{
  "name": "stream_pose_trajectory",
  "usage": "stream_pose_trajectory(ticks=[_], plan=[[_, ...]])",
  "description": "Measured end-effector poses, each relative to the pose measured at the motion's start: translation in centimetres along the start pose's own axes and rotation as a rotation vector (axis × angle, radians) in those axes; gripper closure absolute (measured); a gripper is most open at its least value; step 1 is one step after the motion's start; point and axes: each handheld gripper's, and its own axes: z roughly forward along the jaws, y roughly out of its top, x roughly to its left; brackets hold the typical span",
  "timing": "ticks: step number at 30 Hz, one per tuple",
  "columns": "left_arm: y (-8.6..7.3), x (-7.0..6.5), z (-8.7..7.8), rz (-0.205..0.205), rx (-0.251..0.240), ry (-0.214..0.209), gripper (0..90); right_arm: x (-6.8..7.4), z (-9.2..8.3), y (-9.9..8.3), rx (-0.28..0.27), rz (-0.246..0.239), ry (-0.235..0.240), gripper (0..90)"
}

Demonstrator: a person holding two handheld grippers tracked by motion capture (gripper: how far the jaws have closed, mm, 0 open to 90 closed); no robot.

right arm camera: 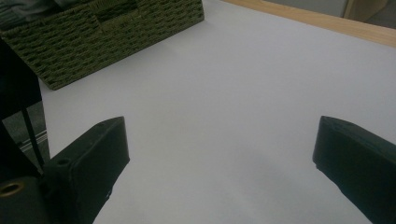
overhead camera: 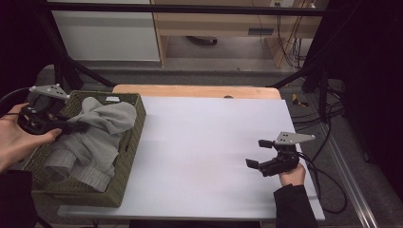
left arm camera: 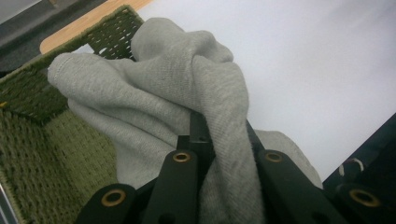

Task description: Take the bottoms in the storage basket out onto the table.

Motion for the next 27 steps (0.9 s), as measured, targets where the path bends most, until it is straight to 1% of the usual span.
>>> stream_pose_trajectory(ticks=[12, 18, 27], plan=[[1.7, -1.3, 0.0, 0.035, -0.020, -0.024, 82.7, 0.0, -0.1, 0.0, -0.003, -0.001, 0.001, 4.1], [2.4, -2.0, 0.3, 0.047, -0.035, -0.039, 82.7, 0.0, -0.1, 0.0, -0.002, -0.001, 0.001, 4.1], [3.5, -3.3, 0.9, 0.081, -0.045, -0.065, 82.6, 0.0, -0.1, 0.0, -0.003, -0.002, 0.002, 4.1]])
